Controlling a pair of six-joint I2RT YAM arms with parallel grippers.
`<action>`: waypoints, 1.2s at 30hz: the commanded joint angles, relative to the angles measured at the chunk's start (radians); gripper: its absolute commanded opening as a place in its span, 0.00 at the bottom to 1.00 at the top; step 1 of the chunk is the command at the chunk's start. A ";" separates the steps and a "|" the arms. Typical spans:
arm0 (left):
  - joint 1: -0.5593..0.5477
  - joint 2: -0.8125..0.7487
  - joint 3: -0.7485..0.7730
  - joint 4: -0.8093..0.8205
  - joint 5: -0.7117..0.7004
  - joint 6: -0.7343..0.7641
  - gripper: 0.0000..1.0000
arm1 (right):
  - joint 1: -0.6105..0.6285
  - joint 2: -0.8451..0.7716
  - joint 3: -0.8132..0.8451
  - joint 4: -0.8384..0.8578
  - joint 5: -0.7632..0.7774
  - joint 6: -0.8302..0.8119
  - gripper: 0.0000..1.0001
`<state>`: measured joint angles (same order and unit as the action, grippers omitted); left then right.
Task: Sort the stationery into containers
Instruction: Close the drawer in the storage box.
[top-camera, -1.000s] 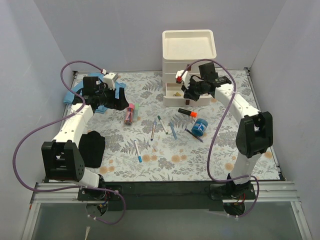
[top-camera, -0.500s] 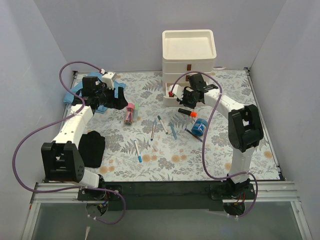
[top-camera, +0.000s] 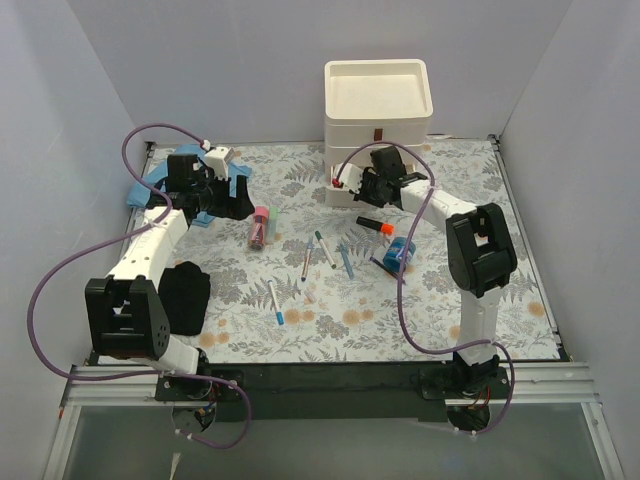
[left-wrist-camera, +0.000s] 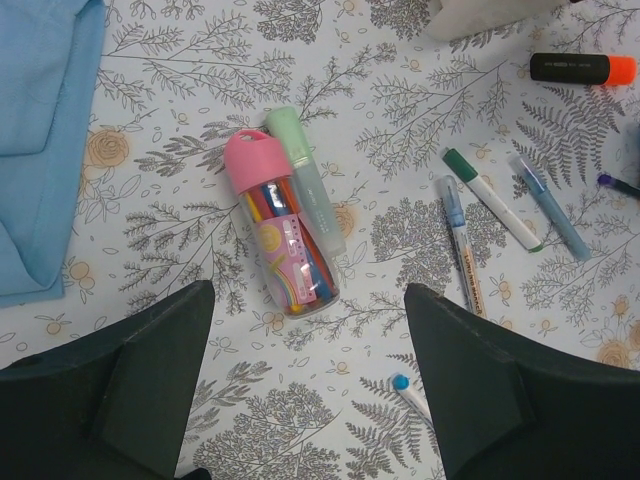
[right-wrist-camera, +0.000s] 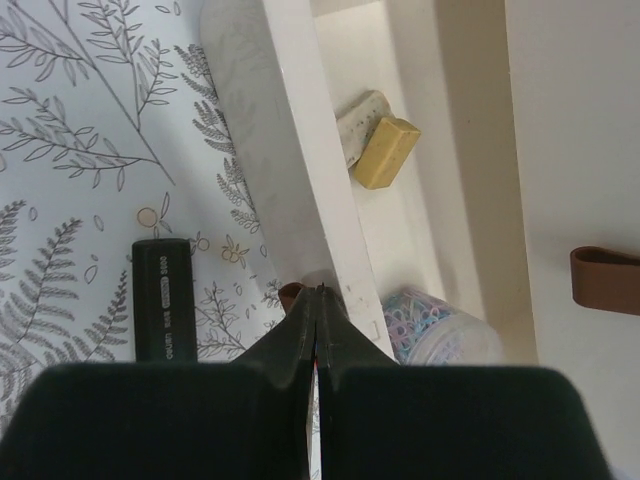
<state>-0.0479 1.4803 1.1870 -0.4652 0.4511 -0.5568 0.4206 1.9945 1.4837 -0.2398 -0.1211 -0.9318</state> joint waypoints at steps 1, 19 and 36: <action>0.002 0.001 0.028 0.007 -0.012 0.015 0.78 | -0.002 0.046 0.078 0.154 0.075 -0.016 0.01; 0.002 0.035 0.040 0.016 -0.009 0.014 0.78 | -0.003 0.164 0.178 0.310 0.239 -0.016 0.01; 0.002 0.038 0.049 0.014 -0.006 0.012 0.78 | -0.003 0.158 0.136 0.361 0.258 0.031 0.01</action>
<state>-0.0479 1.5284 1.1999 -0.4629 0.4469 -0.5568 0.4191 2.1616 1.6215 0.0643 0.1360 -0.9348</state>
